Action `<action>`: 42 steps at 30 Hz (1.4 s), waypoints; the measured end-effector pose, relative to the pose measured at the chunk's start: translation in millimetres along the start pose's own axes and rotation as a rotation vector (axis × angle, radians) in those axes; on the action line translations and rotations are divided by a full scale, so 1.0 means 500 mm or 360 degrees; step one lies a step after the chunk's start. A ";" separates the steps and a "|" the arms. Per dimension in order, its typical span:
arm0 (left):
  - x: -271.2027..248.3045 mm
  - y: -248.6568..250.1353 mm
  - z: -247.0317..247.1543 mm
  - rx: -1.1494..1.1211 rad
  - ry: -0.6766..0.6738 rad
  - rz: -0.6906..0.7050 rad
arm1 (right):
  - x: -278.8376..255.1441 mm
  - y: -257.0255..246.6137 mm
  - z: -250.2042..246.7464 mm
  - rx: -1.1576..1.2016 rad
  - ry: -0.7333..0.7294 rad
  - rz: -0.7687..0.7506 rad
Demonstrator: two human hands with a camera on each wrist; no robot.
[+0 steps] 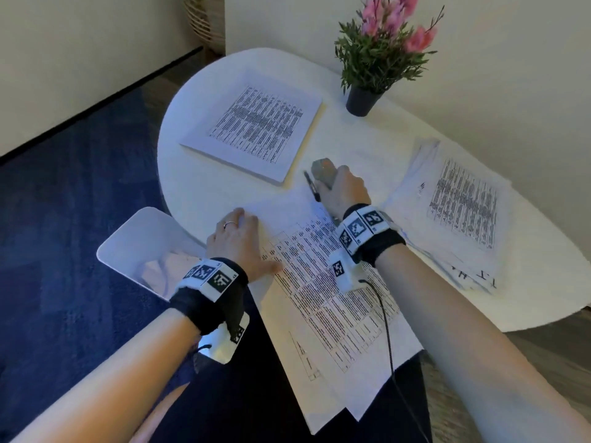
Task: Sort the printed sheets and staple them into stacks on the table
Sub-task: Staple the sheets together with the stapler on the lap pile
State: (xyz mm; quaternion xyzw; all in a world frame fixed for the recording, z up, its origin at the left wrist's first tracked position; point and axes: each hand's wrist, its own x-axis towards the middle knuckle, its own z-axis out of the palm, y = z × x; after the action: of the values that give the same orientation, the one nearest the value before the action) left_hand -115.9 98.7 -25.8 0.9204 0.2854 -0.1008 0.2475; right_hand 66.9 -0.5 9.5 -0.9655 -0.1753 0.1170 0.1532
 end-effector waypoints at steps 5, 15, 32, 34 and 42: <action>0.015 -0.006 -0.027 0.0044 -0.0031 -0.0130 | 0.053 0.097 -0.049 -0.0306 -0.0044 0.0267; 0.028 -0.003 -0.030 0.0156 -0.0031 -0.0259 | -0.003 0.125 -0.045 -0.0284 0.0390 -0.0084; 0.002 0.006 -0.005 -0.0118 0.0216 -0.0211 | -0.157 0.200 -0.012 -0.0307 -0.0351 0.0054; 0.000 0.001 -0.001 -0.0190 0.0232 -0.0238 | -0.154 0.193 -0.020 -0.0252 -0.0415 0.0103; -0.005 -0.043 0.011 -0.0588 0.0373 -0.0322 | -0.163 0.205 -0.023 0.0126 -0.0329 0.0089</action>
State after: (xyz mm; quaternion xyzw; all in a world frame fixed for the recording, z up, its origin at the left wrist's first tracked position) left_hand -130.6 110.0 -38.3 0.8316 0.4166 0.0365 0.3654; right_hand 26.9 -125.2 -0.4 -0.9459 -0.1583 0.2271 0.1692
